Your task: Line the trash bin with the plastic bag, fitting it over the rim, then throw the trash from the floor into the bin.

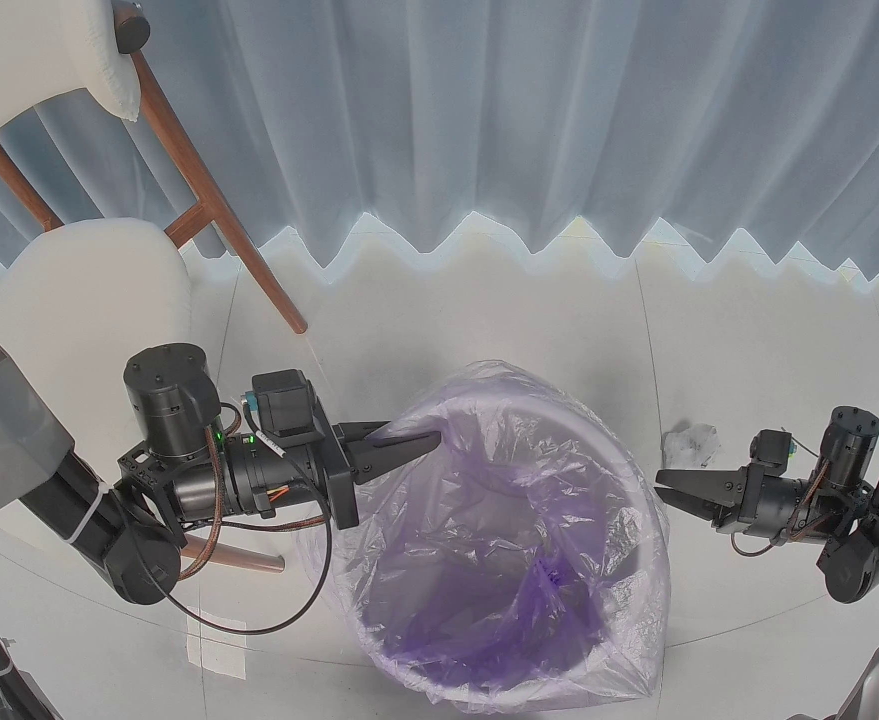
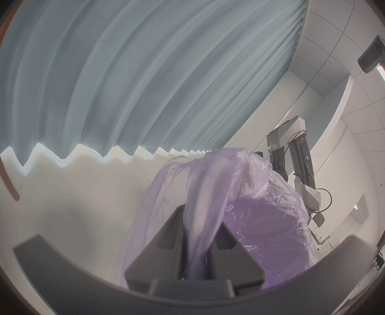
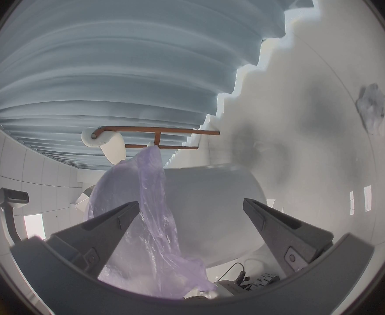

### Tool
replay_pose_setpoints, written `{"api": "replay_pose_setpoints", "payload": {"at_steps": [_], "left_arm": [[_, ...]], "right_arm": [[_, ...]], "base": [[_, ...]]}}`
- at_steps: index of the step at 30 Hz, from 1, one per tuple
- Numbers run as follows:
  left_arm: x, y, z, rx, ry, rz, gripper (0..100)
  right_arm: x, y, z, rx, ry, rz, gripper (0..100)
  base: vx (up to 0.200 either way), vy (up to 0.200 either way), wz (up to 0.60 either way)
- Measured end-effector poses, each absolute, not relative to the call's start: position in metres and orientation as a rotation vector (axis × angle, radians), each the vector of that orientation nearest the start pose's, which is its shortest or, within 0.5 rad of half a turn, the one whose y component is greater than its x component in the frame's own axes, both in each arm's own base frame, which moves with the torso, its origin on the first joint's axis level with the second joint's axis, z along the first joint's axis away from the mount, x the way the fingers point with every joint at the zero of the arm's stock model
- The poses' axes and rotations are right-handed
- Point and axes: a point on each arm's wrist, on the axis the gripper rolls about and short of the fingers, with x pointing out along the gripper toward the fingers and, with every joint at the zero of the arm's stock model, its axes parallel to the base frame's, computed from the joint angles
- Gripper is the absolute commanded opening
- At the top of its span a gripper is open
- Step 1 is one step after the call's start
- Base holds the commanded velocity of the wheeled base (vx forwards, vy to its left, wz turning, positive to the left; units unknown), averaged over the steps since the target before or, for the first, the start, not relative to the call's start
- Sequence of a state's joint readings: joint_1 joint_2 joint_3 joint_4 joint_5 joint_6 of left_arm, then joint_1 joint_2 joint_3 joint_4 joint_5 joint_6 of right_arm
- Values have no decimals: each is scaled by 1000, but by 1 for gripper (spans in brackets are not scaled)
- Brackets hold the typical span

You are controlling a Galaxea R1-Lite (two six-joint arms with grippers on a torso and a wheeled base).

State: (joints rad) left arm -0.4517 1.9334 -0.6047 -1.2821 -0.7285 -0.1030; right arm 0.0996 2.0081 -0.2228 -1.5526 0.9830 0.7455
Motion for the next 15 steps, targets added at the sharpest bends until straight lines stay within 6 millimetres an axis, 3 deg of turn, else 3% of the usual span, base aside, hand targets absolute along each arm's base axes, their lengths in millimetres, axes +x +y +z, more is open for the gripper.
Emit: {"api": "replay_pose_setpoints", "payload": {"at_steps": [11, 12, 15], "left_arm": [[279, -153, 124, -97, 114, -1176, 0], [278, -152, 123, -98, 116, -1175, 0], [277, -152, 121, -98, 122, -1173, 0]], "right_arm": [[255, 65, 60, 804, 681, 1005, 100], [255, 65, 61, 810, 684, 1007, 0], [254, 66, 65, 830, 686, 1008, 0]], "base": [[0, 0, 0], [0, 0, 0], [0, 0, 0]]}}
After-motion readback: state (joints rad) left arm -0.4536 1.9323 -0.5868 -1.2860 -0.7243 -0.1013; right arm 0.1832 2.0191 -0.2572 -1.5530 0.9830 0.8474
